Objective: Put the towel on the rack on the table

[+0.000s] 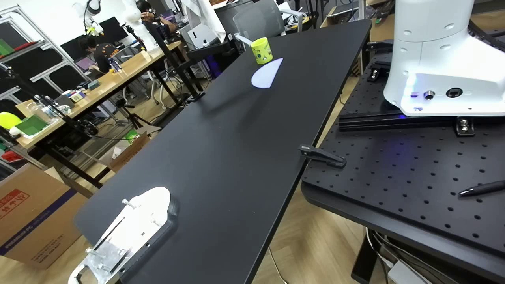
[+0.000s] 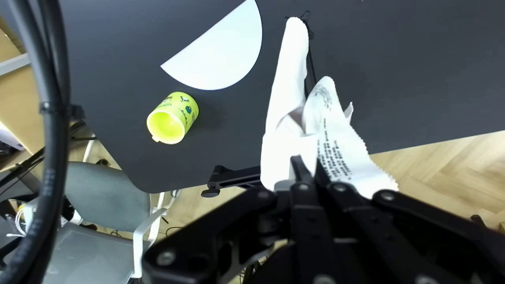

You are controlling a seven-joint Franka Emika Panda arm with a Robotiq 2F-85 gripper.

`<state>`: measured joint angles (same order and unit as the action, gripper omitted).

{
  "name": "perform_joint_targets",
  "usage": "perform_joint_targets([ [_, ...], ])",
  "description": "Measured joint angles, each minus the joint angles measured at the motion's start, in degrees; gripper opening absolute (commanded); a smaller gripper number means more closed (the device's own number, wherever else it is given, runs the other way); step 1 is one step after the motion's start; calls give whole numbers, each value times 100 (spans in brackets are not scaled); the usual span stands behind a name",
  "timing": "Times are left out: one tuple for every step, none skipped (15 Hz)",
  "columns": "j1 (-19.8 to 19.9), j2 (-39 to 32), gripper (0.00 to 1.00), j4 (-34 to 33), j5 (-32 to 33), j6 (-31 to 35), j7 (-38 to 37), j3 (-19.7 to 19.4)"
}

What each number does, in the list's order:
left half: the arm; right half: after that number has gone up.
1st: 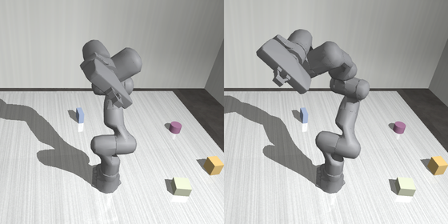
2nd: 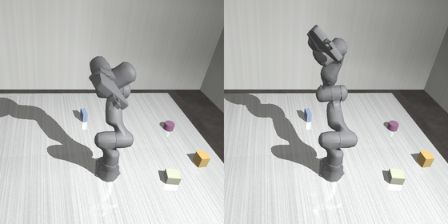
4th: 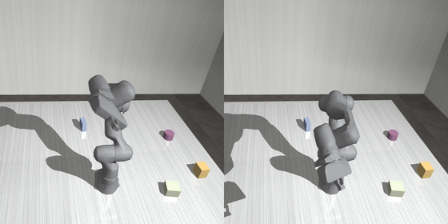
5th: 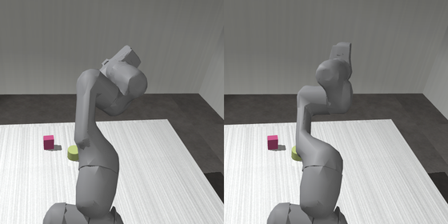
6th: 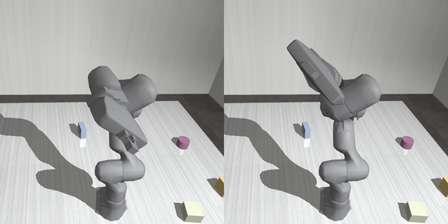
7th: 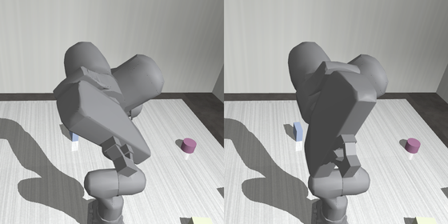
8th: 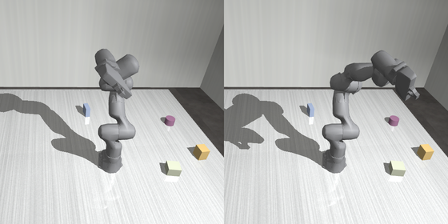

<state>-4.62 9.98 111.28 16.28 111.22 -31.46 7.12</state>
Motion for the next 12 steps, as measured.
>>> perform_joint_targets([
  [5,9,1,-66,2,-23,0,5],
  [14,18,1,-131,2,-53,0,5],
  [33,30,1,-198,2,-84,0,5],
  [59,43,1,-250,2,-105,0,5],
  [87,54,1,-280,2,-121,1,4],
  [116,57,1,-288,2,-131,2,3],
  [144,47,1,-287,2,-138,3,1],
  [170,23,1,-282,2,-141,3,-2],
  [195,-15,1,-270,1,-141,3,-8],
  [221,-68,1,-258,-6,-141,5,-16],
  [244,-132,1,-244,-15,-138,7,-28],
  [264,-204,1,-232,-29,-133,10,-46],
])
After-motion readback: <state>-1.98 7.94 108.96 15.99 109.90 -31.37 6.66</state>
